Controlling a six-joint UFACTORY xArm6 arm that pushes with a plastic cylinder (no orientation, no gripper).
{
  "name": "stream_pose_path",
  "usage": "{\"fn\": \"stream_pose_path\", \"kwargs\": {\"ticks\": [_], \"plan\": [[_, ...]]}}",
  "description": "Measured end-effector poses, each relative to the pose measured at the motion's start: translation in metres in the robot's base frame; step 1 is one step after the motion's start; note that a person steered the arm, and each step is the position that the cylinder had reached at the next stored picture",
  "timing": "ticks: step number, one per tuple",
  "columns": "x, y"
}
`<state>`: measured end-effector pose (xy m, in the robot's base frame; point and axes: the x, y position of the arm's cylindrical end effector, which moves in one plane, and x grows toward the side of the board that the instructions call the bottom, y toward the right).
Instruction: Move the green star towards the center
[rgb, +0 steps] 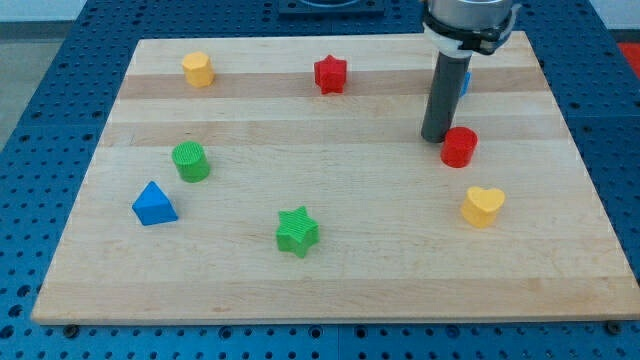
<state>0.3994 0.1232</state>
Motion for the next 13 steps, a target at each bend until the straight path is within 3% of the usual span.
{"fn": "stream_pose_path", "kwargs": {"ticks": [3,4,5,6,7,8,9,11,12,13], "plan": [[0.001,-0.007],[0.007,-0.06],[0.057,-0.103],[0.097,-0.09],[0.027,-0.116],[-0.008,-0.2],[-0.005,-0.273],[0.095,-0.31],[0.121,-0.31],[0.178,-0.274]]}}
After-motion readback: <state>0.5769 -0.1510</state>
